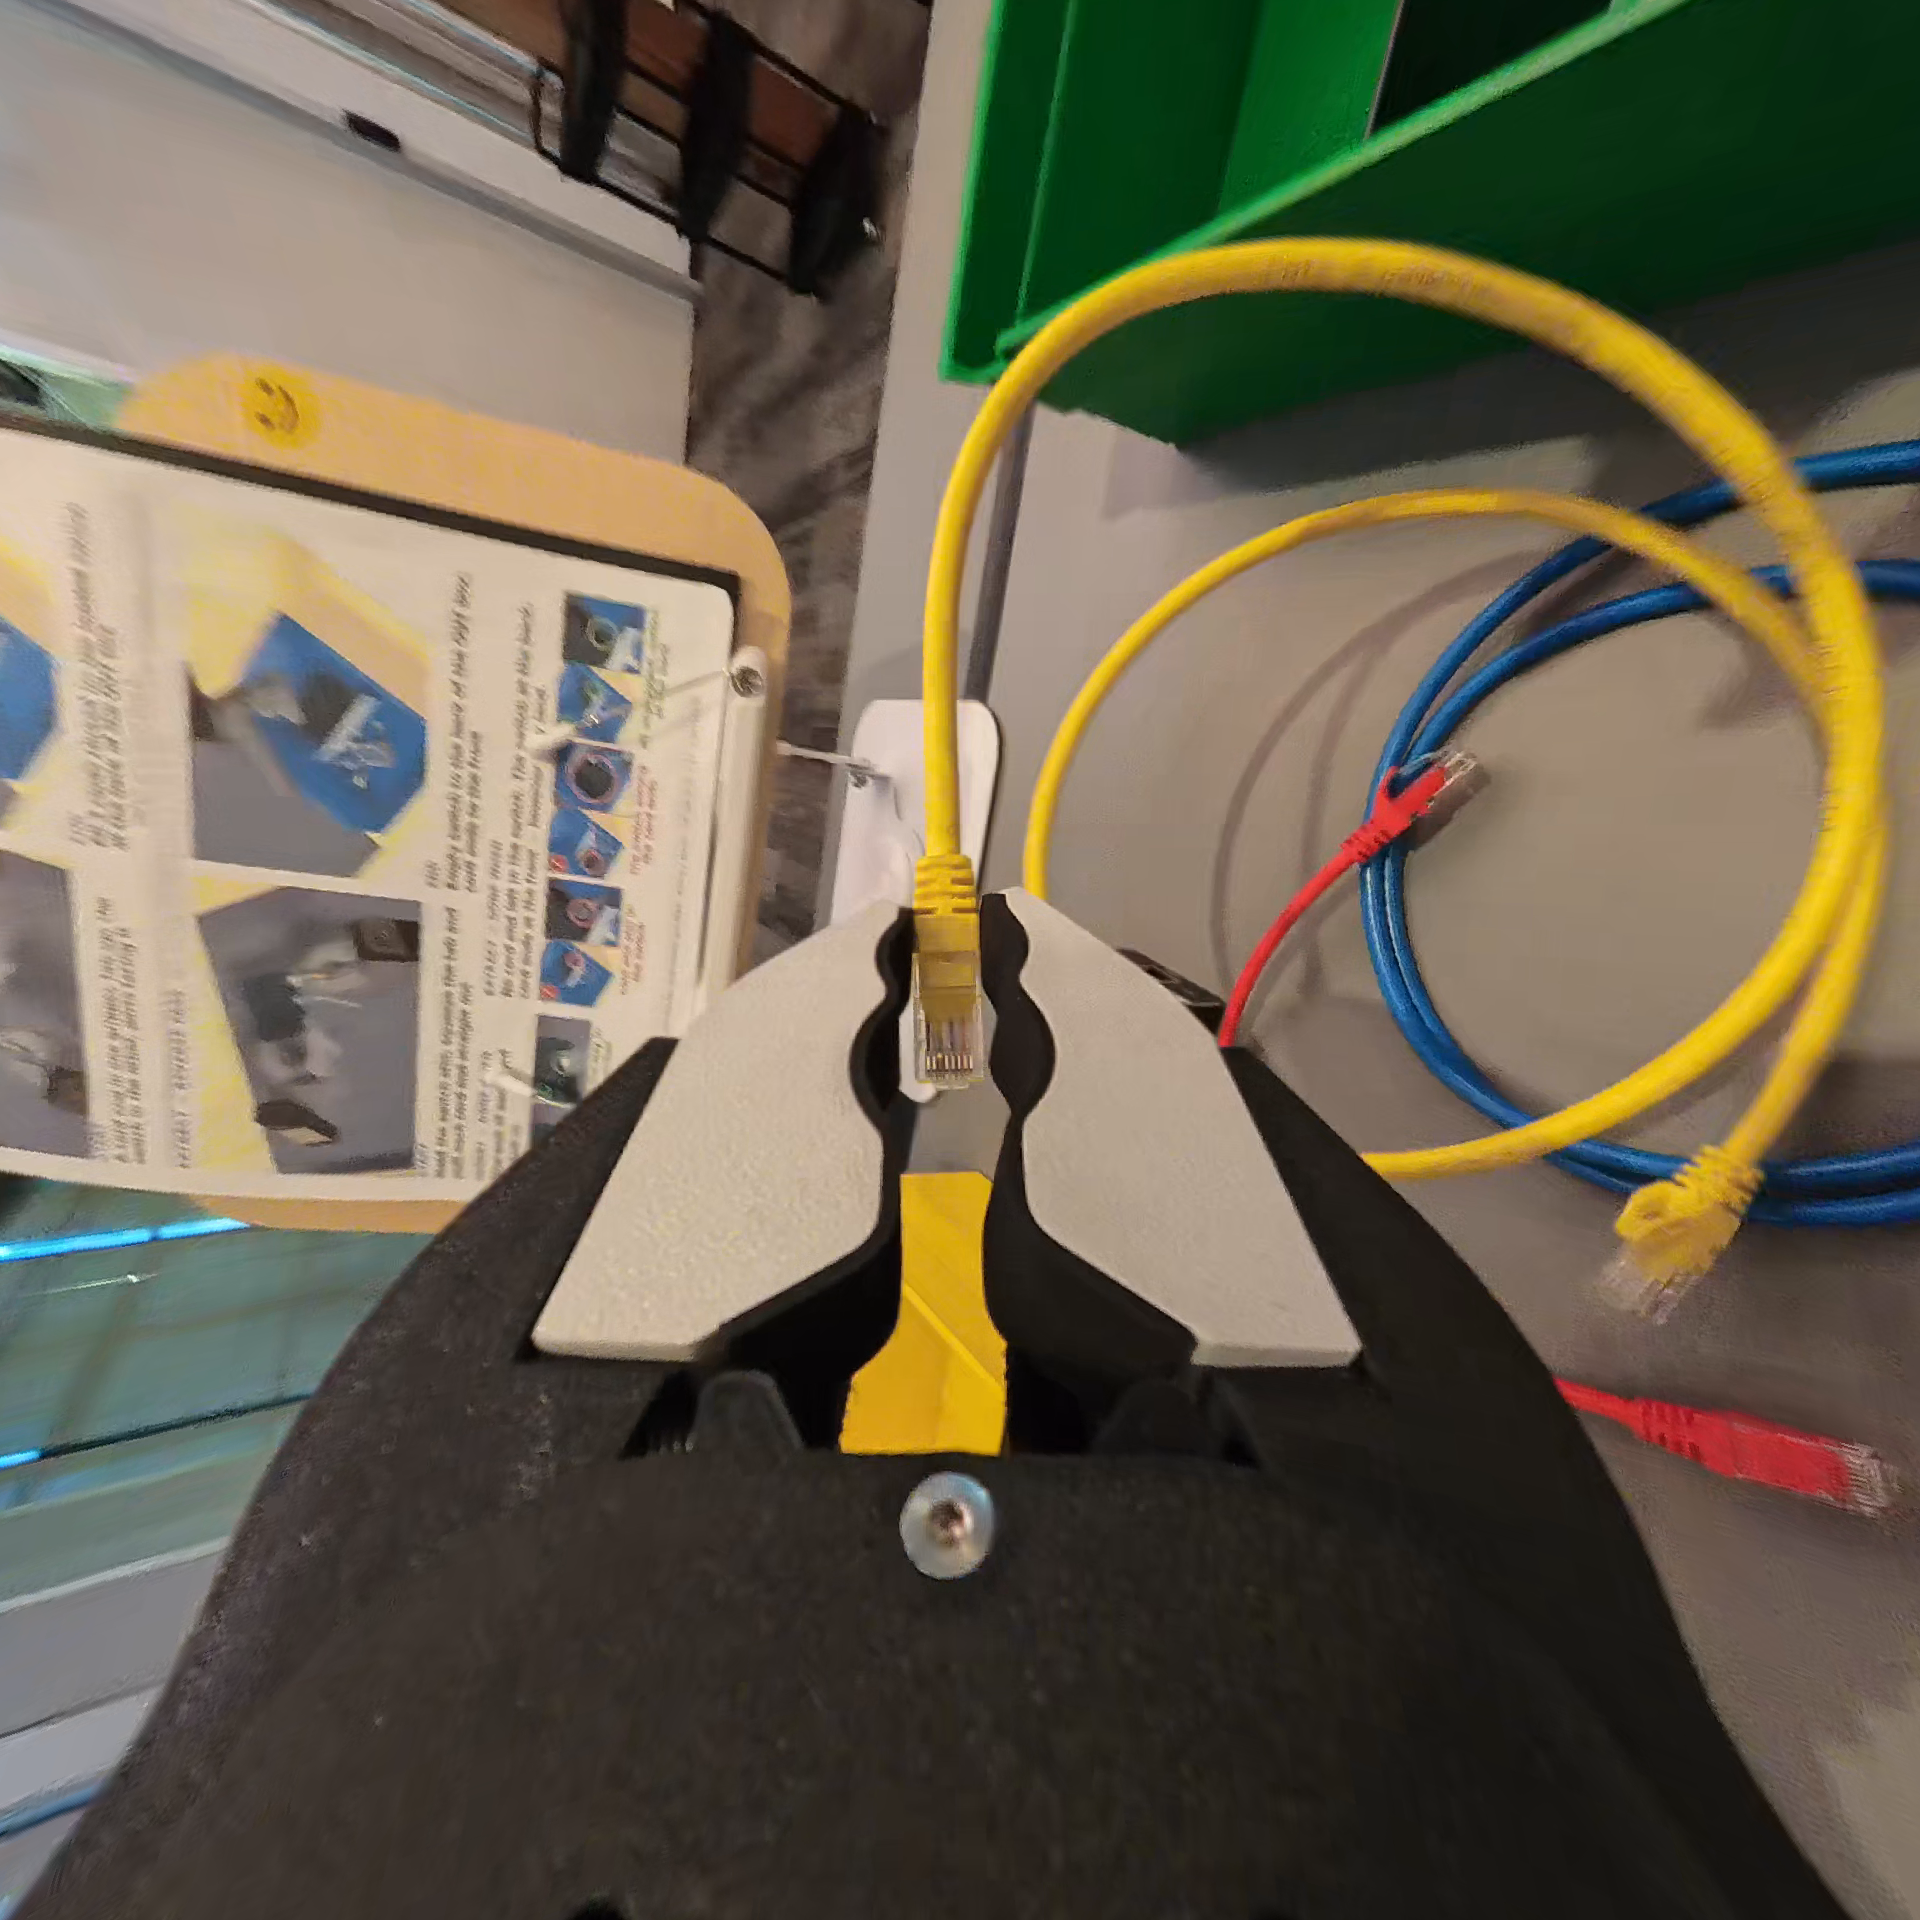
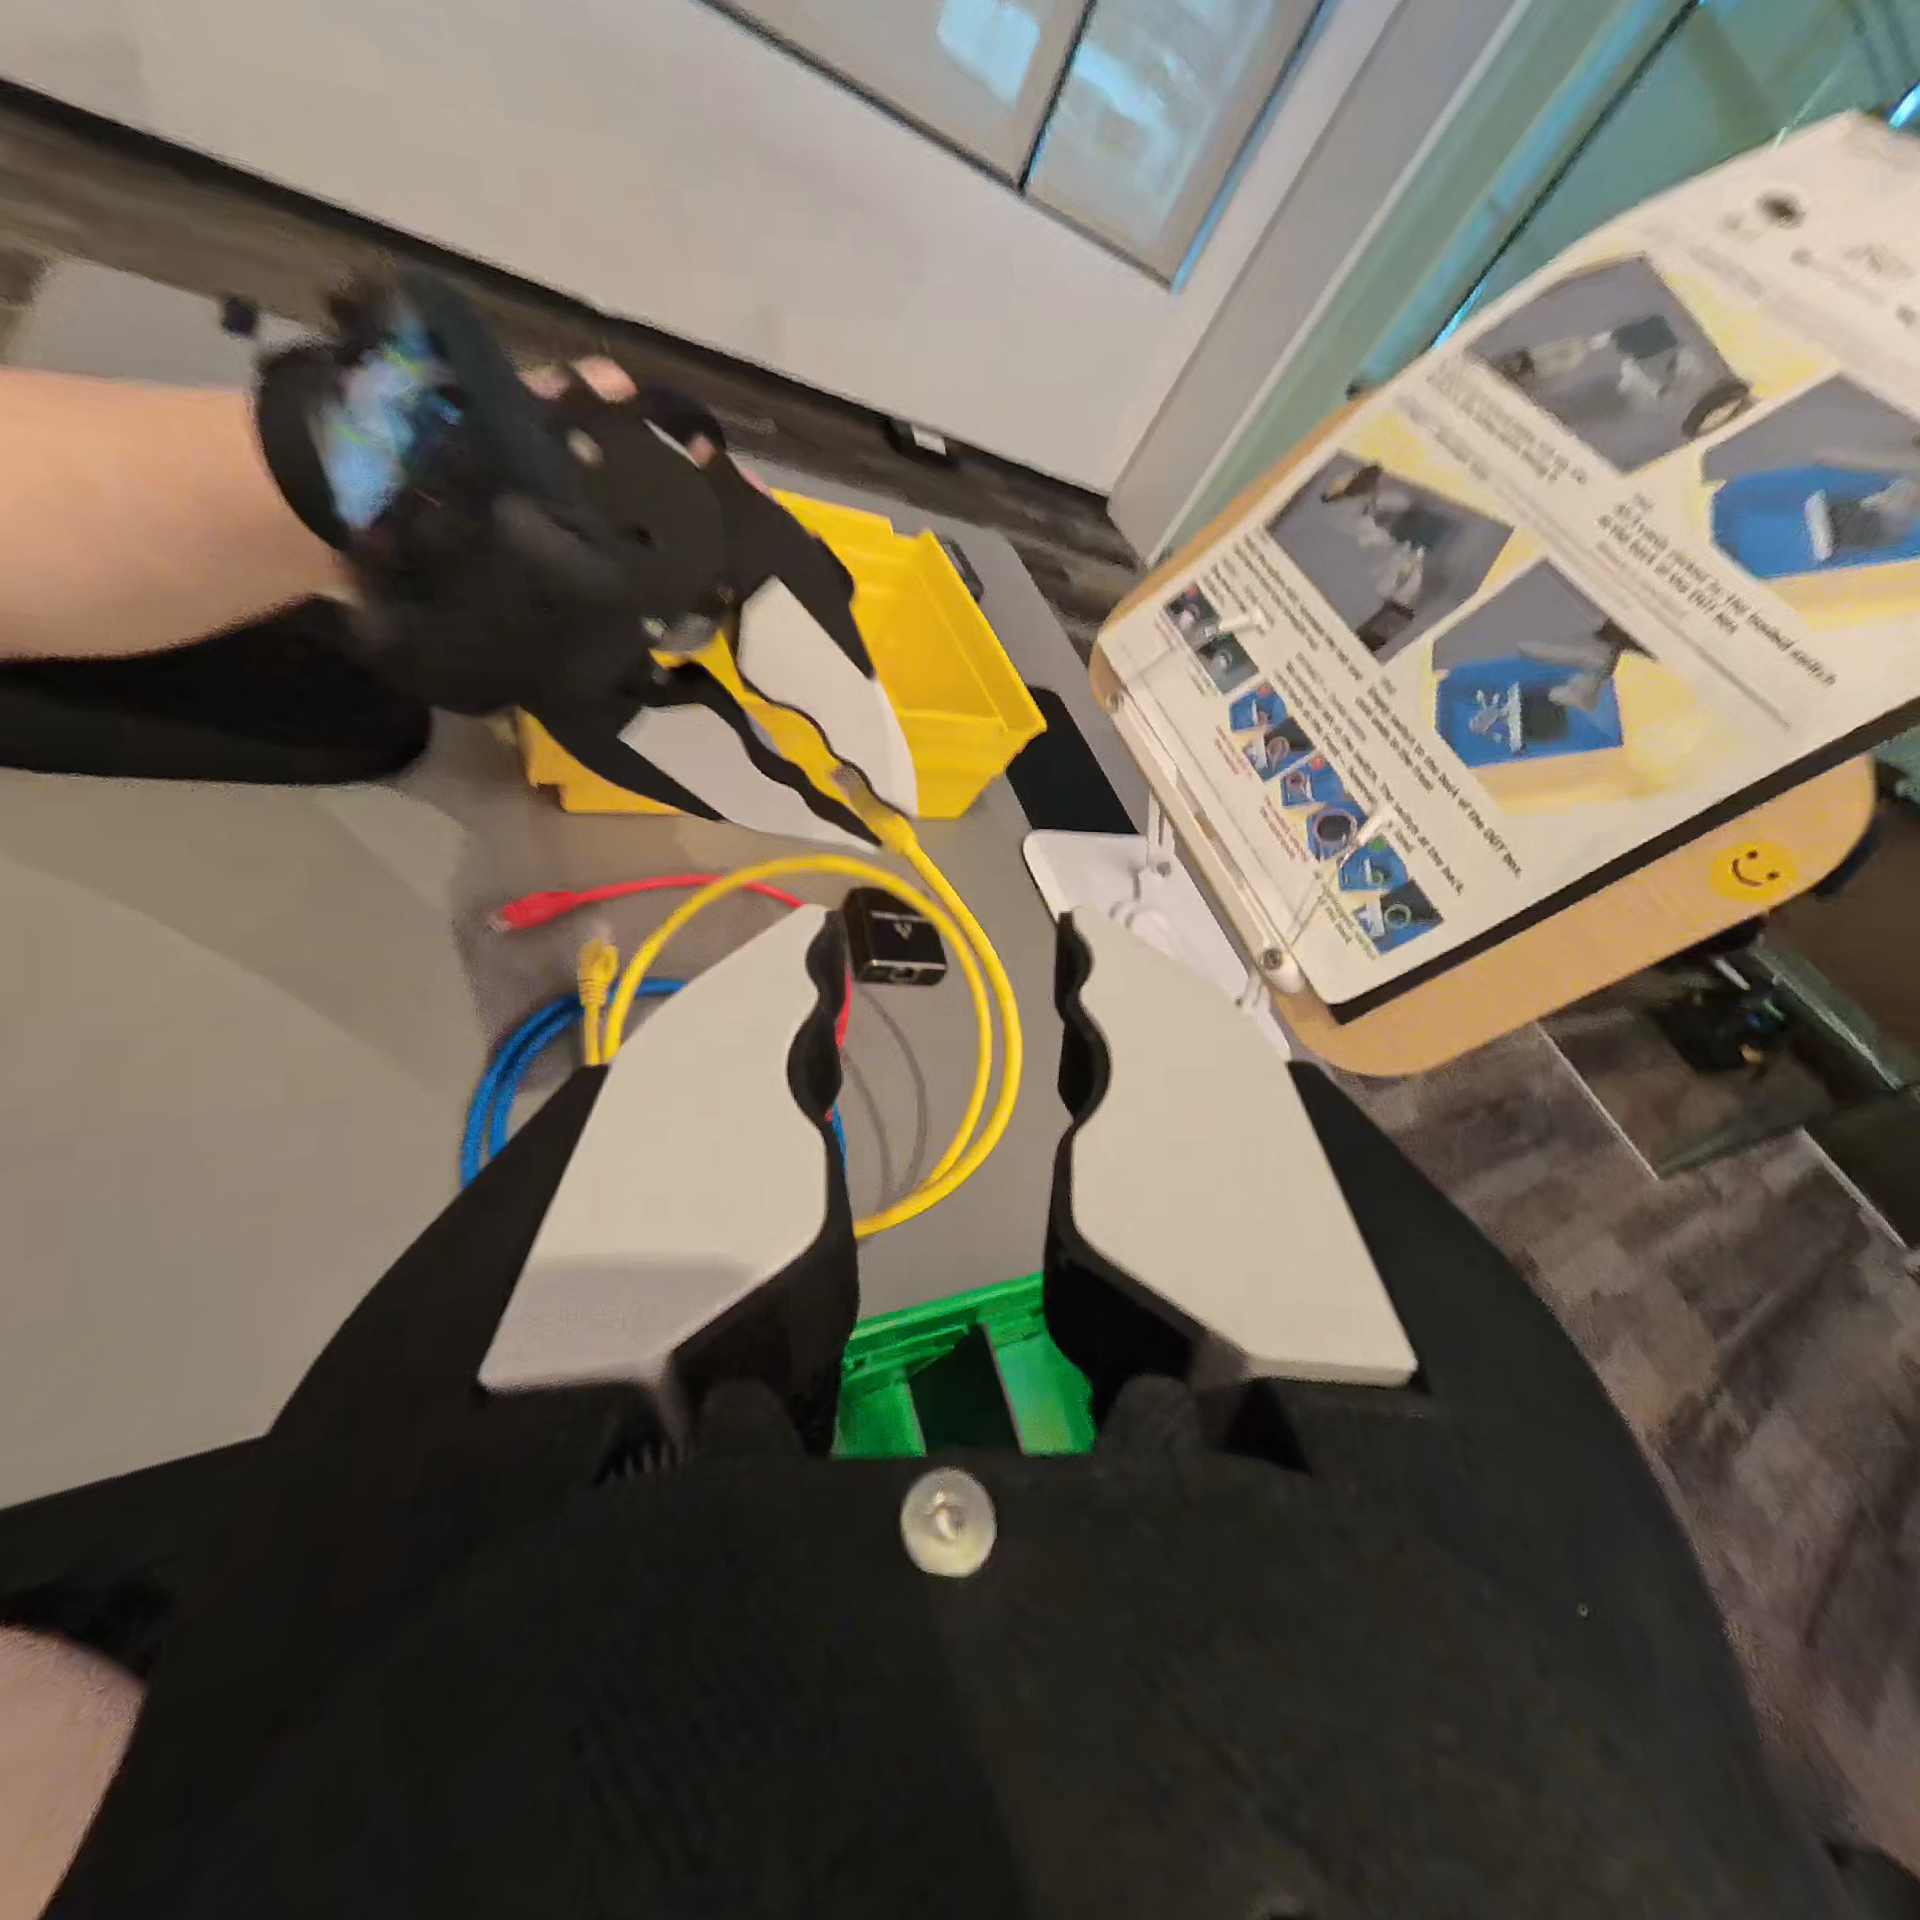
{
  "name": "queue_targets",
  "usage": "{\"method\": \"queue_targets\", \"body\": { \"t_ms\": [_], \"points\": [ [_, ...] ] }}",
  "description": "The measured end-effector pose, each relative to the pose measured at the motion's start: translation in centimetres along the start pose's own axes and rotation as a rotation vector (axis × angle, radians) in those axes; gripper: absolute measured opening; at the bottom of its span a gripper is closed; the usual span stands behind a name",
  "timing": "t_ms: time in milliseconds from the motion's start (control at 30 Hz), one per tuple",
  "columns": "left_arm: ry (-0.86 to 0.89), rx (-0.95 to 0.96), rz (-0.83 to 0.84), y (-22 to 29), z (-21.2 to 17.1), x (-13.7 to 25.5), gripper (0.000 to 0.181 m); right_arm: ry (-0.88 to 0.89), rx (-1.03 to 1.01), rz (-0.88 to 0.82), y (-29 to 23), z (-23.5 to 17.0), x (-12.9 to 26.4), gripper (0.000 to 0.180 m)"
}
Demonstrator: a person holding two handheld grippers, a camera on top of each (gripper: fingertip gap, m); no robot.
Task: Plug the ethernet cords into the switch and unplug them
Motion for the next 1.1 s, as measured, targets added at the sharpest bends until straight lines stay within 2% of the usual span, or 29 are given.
{"method": "queue_targets", "body": {
  "t_ms": [133, 300, 400, 433, 567, 600, 700, 733, 767, 833, 900, 967, 1100],
  "points": [
    [0.074, -0.053, 0.030, -0.7, 1.3, 1.6, 0.012, -0.145, 0.003, 0.001, 0.6, -1.7, -3.8, 0.047],
    [0.207, -0.125, 0.050, -1.7, 2.5, 3.4, 0.012, -0.183, -0.033, 0.037, 1.1, -3.3, -6.4, 0.049],
    [0.231, -0.123, 0.031, -2.1, 2.5, 3.5, 0.012, -0.188, -0.036, 0.107, 0.7, -3.7, -7.0, 0.029],
    [0.234, -0.110, 0.020, -2.0, 2.4, 3.5, 0.012, -0.180, -0.047, 0.129, 0.6, -3.5, -7.1, 0.012],
    [0.316, -0.042, 0.033, -2.5, 1.1, 3.7, 0.012, -0.144, -0.024, 0.113, 0.8, -2.7, -7.7, 0.007],
    [0.343, 0.036, 0.002, -2.9, 0.9, 4.0, 0.017, -0.135, 0.016, 0.096, 0.7, -2.4, -7.9, 0.007],
    [0.384, 0.304, -0.207, -4.1, -0.4, 5.6, 0.056, -0.134, 0.194, 0.023, 0.3, -1.3, -8.3, 0.007],
    [0.391, 0.372, -0.266, -4.4, -0.9, 6.1, 0.062, -0.135, 0.256, 0.008, 0.0, -1.0, -8.4, 0.007],
    [0.406, 0.418, -0.282, -4.9, -1.4, 6.7, 0.062, -0.128, 0.314, 0.001, -0.3, -0.6, -8.5, 0.007],
    [0.464, 0.484, -0.253, -5.9, -2.2, 7.5, 0.046, -0.112, 0.406, 0.000, -1.1, 0.1, -8.7, 0.007],
    [0.505, 0.541, -0.281, -6.1, -2.4, 7.8, 0.041, -0.104, 0.456, 0.006, -1.7, 0.6, -8.9, 0.007],
    [0.460, 0.563, -0.307, -5.9, -2.8, 7.5, 0.032, -0.117, 0.491, -0.007, -1.8, 0.8, -9.0, 0.007],
    [0.375, 0.507, -0.321, -5.0, -3.1, 6.3, 0.031, -0.109, 0.497, 0.003, -2.0, 0.8, -9.3, 0.007]
  ]
}}
Point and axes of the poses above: each gripper's, where its closed fingertips meet, x back along the fingers, z out of its top, y = z × x across the jaws, the point moved 8 cm from there along x, back along the fingers, and after that the axes turned 12 degrees about y, right-handed, at the moved point
